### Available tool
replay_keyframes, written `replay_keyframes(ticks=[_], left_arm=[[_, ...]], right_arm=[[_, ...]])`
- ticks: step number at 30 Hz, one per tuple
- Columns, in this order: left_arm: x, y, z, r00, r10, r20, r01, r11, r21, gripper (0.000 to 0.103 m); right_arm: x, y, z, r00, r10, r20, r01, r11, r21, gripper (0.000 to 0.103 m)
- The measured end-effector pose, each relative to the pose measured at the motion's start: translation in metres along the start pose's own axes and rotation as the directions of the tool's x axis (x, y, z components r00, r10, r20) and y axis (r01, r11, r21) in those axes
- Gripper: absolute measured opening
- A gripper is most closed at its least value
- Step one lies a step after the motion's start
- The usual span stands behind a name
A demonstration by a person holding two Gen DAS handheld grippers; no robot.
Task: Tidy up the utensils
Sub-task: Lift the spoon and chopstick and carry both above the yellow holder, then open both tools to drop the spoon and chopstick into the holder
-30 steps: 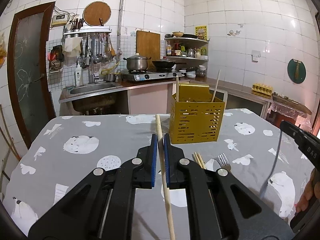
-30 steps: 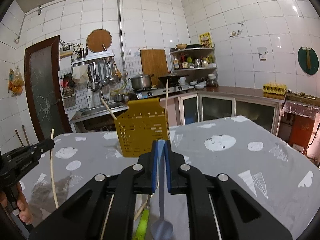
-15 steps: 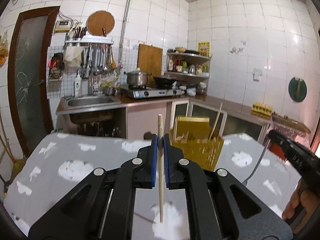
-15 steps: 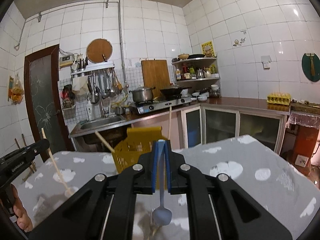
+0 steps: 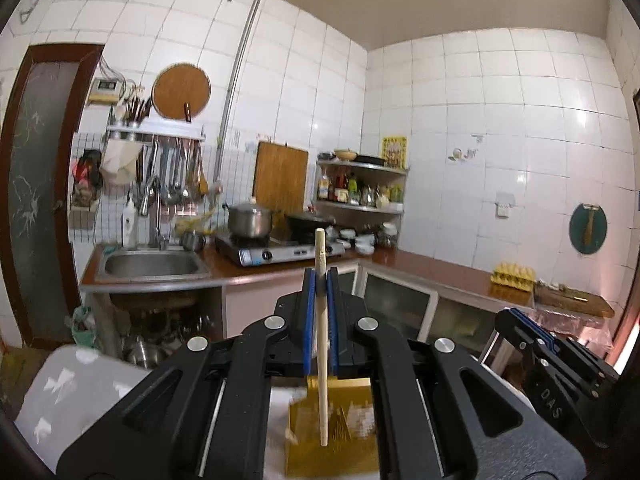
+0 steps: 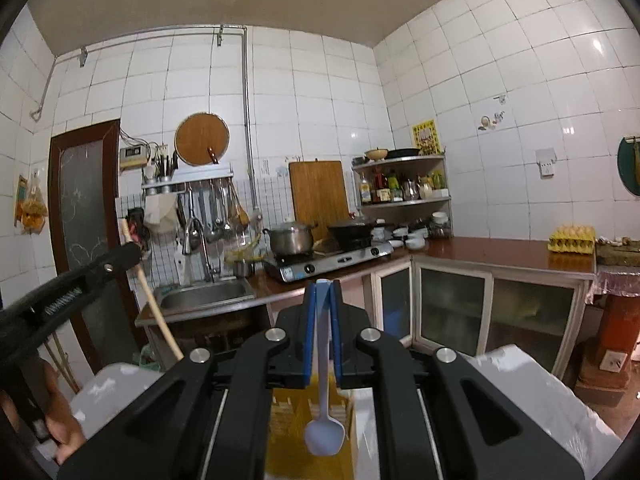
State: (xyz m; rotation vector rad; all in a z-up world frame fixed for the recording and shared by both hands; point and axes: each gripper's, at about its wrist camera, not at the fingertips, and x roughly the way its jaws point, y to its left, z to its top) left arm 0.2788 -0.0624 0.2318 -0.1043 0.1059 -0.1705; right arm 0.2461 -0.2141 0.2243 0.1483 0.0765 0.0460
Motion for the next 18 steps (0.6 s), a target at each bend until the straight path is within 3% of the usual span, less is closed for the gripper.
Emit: replay_keyframes(ticks=[5,13,16,18], left_arm=[[0.047,0.0,-0.01,0.999,0.035,-0.024,-0.035,0.999,0.007,0.005],[0.115,0.018,-0.093,0.977,0.081,-0.197,-0.079,0.997,0.017,0.005],[0.121,0.02,-0.109,0.969,0.09,-0.23,-0.086,0.996,0.029,0.005],[0.121,0.021,-0.112,0.965,0.093,-0.244,-0.086,0.996,0.038,0.011]], right_arm=[[0.043,0.005,0.001,1.0,-0.001,-0.028,0.001,1.0,0.0,0.007],[0.1,-0.012,-0.068,0.981,-0.039,-0.188,0.037,0.999,-0.012,0.007],[0.109,-0.016,-0.085,0.97,-0.061,-0.237,0.056,0.998,-0.025,0.007],[0.113,-0.021,-0.093,0.961,-0.078,-0.267,0.072,0.997,-0.03,0.008]])
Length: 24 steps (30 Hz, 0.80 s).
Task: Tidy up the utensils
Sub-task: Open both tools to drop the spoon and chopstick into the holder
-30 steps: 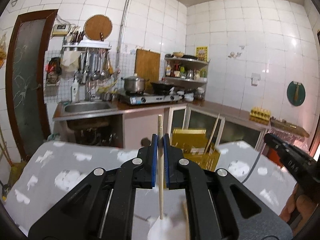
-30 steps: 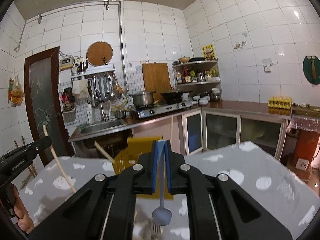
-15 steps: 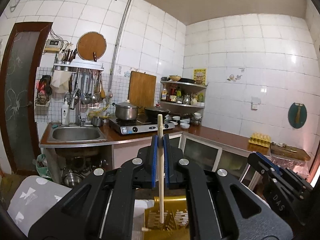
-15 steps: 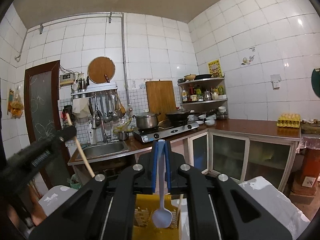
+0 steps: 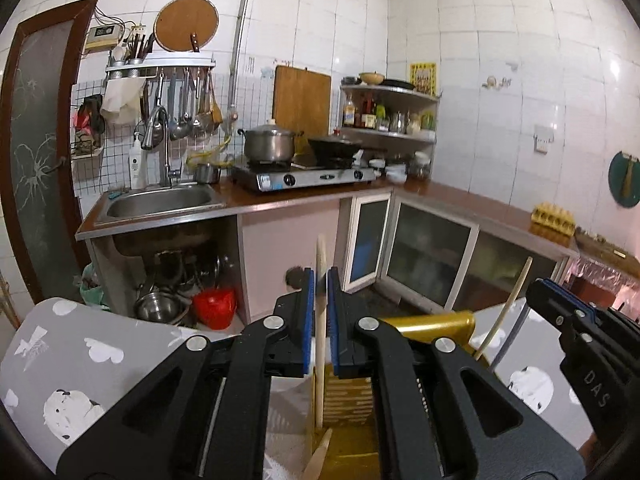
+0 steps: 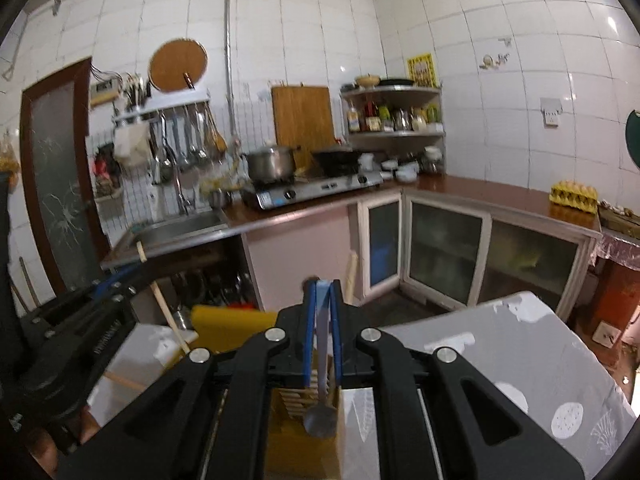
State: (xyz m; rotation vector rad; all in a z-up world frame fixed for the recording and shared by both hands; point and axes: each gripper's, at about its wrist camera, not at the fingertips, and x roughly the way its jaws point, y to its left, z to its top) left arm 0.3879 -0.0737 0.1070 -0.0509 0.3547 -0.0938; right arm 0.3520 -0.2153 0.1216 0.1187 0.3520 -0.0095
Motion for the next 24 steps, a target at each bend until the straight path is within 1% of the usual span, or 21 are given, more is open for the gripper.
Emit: replay_keyframes(ticks=[1,2,3,4,5,7,9,10,11,12,13,14,15,18,21,24], left_arm=[[-0.002,0.0,0.0,1.0,0.0,-0.006,0.0,1.0,0.003,0.025],[-0.007,0.001,0.002,1.0,0.003,-0.001,-0.003,1.0,0.002,0.041],[-0.016,0.003,0.005,1.0,0.005,0.015,-0.005,1.0,-0.001,0.047],[-0.025,0.004,0.008,0.999,0.007,0.031,-0.007,1.0,-0.003,0.056],[-0.036,0.006,0.014,0.999,0.01,0.046,-0.01,1.0,-0.007,0.062],[-0.055,0.011,0.022,0.998,0.002,0.057,-0.001,1.0,-0.015,0.07],[-0.075,0.016,0.027,0.998,-0.004,0.067,0.005,1.0,-0.015,0.071],[-0.088,0.019,0.029,0.997,-0.005,0.072,0.007,1.0,-0.016,0.075],[-0.097,0.022,0.03,0.998,-0.005,0.068,0.006,1.0,-0.017,0.083],[-0.106,0.024,0.03,0.998,-0.004,0.063,0.005,1.0,-0.016,0.086],[-0.117,0.029,0.027,0.998,0.002,0.063,-0.001,1.0,-0.019,0.09],[-0.124,0.032,0.025,0.998,0.006,0.062,-0.005,1.0,-0.026,0.096],[-0.134,0.038,0.019,0.998,0.011,0.056,-0.009,0.999,-0.037,0.098],[-0.144,0.05,0.001,1.0,0.016,0.022,-0.014,0.999,-0.049,0.098],[-0.142,0.06,-0.025,0.998,0.026,-0.056,-0.028,0.999,-0.043,0.098],[-0.129,0.07,-0.056,0.989,0.056,-0.137,-0.058,0.998,-0.009,0.098]], right_arm=[[0.001,-0.002,-0.001,1.0,-0.005,-0.016,0.005,1.0,0.0,0.009],[0.0,-0.004,-0.002,1.0,-0.009,-0.026,0.009,1.0,-0.001,0.015],[-0.003,-0.007,-0.002,0.999,-0.023,-0.033,0.023,1.0,0.001,0.022],[-0.007,-0.009,-0.003,0.999,-0.033,-0.031,0.033,0.999,0.006,0.046],[-0.012,-0.013,-0.002,0.999,-0.041,-0.024,0.041,0.999,0.017,0.058],[-0.025,-0.02,0.001,0.998,-0.055,-0.025,0.056,0.998,0.027,0.058],[-0.038,-0.024,0.002,0.997,-0.059,-0.042,0.06,0.998,0.032,0.059],[-0.046,-0.027,0.0,0.997,-0.054,-0.055,0.056,0.998,0.034,0.059],[-0.055,-0.028,-0.004,0.997,-0.05,-0.065,0.052,0.998,0.033,0.06],[-0.064,-0.028,-0.01,0.996,-0.051,-0.074,0.053,0.998,0.027,0.062],[-0.068,-0.028,-0.014,0.995,-0.054,-0.085,0.056,0.998,0.021,0.067],[-0.075,-0.028,-0.022,0.993,-0.058,-0.102,0.06,0.998,0.014,0.068],[-0.079,-0.027,-0.028,0.992,-0.059,-0.114,0.061,0.998,0.011,0.068],[-0.088,-0.024,-0.057,0.981,-0.061,-0.181,0.064,0.998,0.008,0.068],[-0.088,-0.02,-0.083,0.969,-0.065,-0.237,0.067,0.998,0.0,0.069],[-0.085,-0.015,-0.113,0.953,-0.077,-0.292,0.077,0.997,-0.012,0.069]])
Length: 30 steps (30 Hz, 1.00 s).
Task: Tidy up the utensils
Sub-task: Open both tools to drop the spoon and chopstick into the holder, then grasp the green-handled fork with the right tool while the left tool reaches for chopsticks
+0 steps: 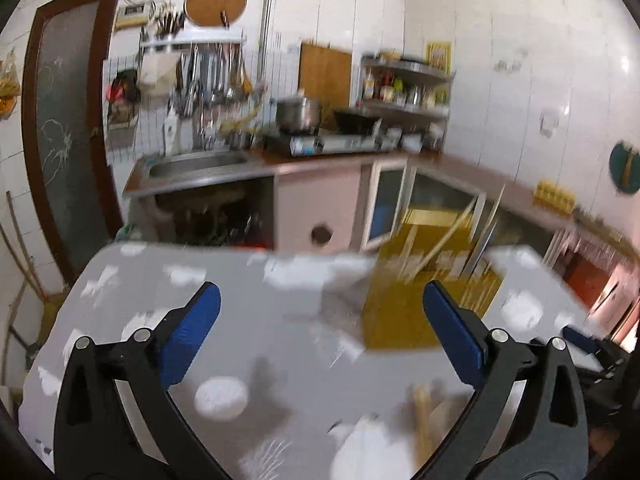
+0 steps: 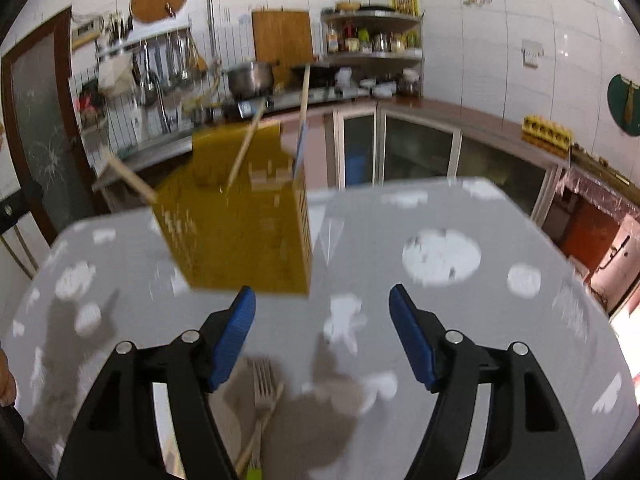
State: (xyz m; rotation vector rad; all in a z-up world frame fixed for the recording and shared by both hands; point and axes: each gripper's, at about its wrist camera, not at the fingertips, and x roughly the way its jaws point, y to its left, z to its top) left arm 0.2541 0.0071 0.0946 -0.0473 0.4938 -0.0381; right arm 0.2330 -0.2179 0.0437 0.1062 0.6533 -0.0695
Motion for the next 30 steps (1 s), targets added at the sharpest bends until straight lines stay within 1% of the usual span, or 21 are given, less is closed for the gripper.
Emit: replay_keyframes(ticks=[3,4,6,8,10,12,15,17,19,21,22,23,24,25,26,27,28,30], left_arm=[[0.02,0.007,-0.03,0.996,0.024,-0.09,-0.022,1.0,0.018,0.098],[0.027,0.01,-0.04,0.993,0.028,-0.117,-0.025,0.999,0.022,0.098],[0.039,0.013,-0.058,0.985,0.036,-0.167,-0.031,0.999,0.032,0.098],[0.049,0.014,-0.072,0.979,0.041,-0.2,-0.035,0.999,0.034,0.098],[0.054,0.014,-0.083,0.976,0.035,-0.217,-0.029,0.999,0.033,0.098],[0.057,0.013,-0.09,0.974,0.032,-0.224,-0.023,0.999,0.043,0.098],[0.06,0.012,-0.095,0.975,0.05,-0.217,-0.037,0.997,0.067,0.098],[0.064,0.014,-0.099,0.972,0.06,-0.228,-0.046,0.997,0.067,0.098],[0.067,0.016,-0.1,0.968,0.054,-0.246,-0.042,0.998,0.056,0.098],[0.069,0.017,-0.102,0.966,0.051,-0.253,-0.04,0.998,0.048,0.098],[0.069,0.018,-0.102,0.966,0.048,-0.253,-0.037,0.998,0.045,0.098],[0.069,0.018,-0.103,0.966,0.044,-0.253,-0.034,0.998,0.043,0.098],[0.069,0.018,-0.103,0.967,0.041,-0.253,-0.031,0.999,0.042,0.098],[0.069,0.017,-0.104,0.966,0.039,-0.256,-0.028,0.999,0.045,0.098],[0.07,0.016,-0.104,0.965,0.037,-0.26,-0.025,0.999,0.048,0.098],[0.071,0.015,-0.105,0.963,0.035,-0.266,-0.021,0.998,0.052,0.098],[0.072,0.013,-0.105,0.962,0.032,-0.271,-0.018,0.998,0.056,0.098],[0.071,0.011,-0.105,0.962,0.031,-0.272,-0.014,0.998,0.063,0.098]], right_arm=[[0.012,0.007,-0.023,0.998,-0.015,-0.057,0.014,1.0,-0.018,0.069],[0.016,0.012,-0.031,0.997,-0.033,-0.073,0.03,0.999,-0.034,0.069],[0.02,0.021,-0.04,0.995,-0.049,-0.083,0.044,0.997,-0.06,0.069],[0.023,0.032,-0.045,0.993,-0.07,-0.094,0.062,0.994,-0.093,0.069],[0.027,0.042,-0.05,0.991,-0.079,-0.109,0.065,0.989,-0.134,0.068],[0.031,0.049,-0.052,0.989,-0.079,-0.127,0.059,0.987,-0.15,0.068],[0.038,0.055,-0.055,0.985,-0.086,-0.151,0.063,0.986,-0.157,0.068],[0.042,0.058,-0.055,0.982,-0.092,-0.167,0.065,0.985,-0.158,0.068],[0.05,0.062,-0.057,0.978,-0.098,-0.186,0.067,0.984,-0.166,0.068],[0.056,0.064,-0.058,0.974,-0.107,-0.2,0.071,0.981,-0.178,0.061],[0.059,0.065,-0.058,0.972,-0.106,-0.211,0.068,0.981,-0.18,0.052],[0.062,0.066,-0.059,0.969,-0.1,-0.228,0.059,0.982,-0.178,0.045],[0.064,0.066,-0.058,0.967,-0.09,-0.237,0.049,0.984,-0.172,0.043],[0.066,0.066,-0.057,0.967,-0.083,-0.24,0.043,0.985,-0.168,0.038],[0.067,0.066,-0.056,0.967,-0.078,-0.243,0.038,0.985,-0.168,0.031],[0.068,0.066,-0.055,0.967,-0.069,-0.246,0.029,0.986,-0.163,0.028],[0.068,0.064,-0.054,0.967,-0.063,-0.246,0.024,0.987,-0.158,0.023],[0.069,0.06,-0.053,0.967,-0.042,-0.25,0.007,0.99,-0.14,0.023]])
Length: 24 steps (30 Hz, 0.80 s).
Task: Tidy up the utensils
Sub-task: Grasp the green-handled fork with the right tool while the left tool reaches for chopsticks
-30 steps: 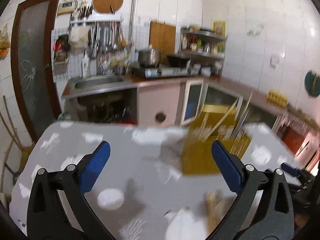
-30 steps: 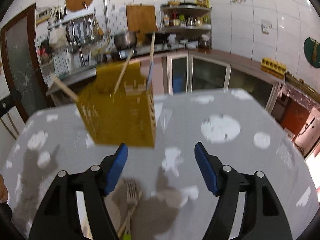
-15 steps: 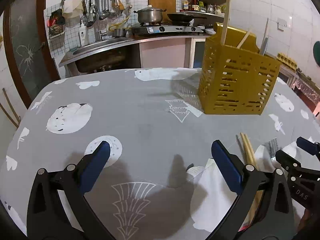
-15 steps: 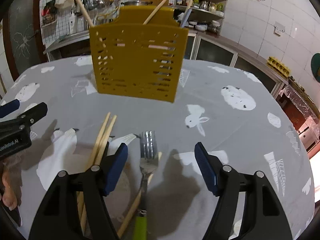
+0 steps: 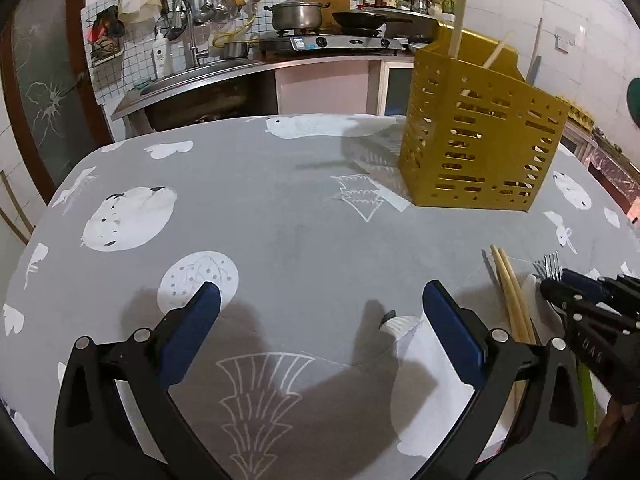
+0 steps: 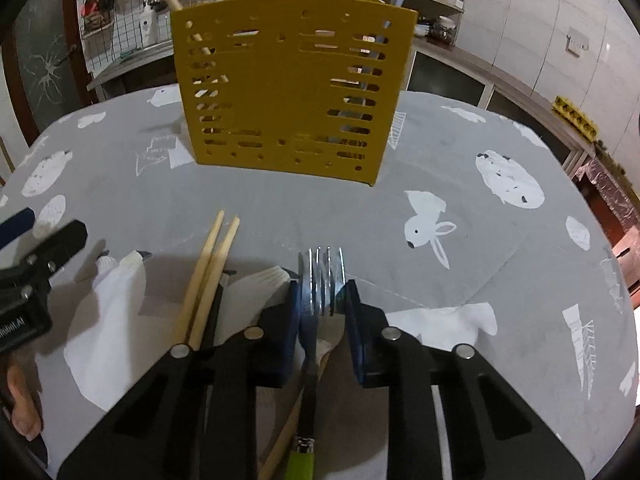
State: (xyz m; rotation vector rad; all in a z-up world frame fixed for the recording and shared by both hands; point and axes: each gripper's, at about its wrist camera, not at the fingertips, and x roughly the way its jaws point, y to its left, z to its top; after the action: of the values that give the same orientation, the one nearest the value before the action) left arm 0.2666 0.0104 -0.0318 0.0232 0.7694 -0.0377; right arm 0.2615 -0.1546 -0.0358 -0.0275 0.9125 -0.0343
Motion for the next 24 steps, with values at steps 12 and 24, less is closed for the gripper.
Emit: replay_keyframes(ticks=[12,24], left_arm=[[-0.005,-0.04,0.005,0.997,-0.067,-0.024,0.068,0.997,0.039,0.098],[0.013,-0.081,0.001,0.986,-0.123,-0.113,0.132,0.988,0.075,0.081]], right_arm=[[-0.009,-0.043,-0.004,0.997,0.073,0.023,-0.075,0.993,0.086,0.023],[-0.009,-0.08,-0.013,0.996,0.08,0.035,-0.085,0.983,0.16,0.023]])
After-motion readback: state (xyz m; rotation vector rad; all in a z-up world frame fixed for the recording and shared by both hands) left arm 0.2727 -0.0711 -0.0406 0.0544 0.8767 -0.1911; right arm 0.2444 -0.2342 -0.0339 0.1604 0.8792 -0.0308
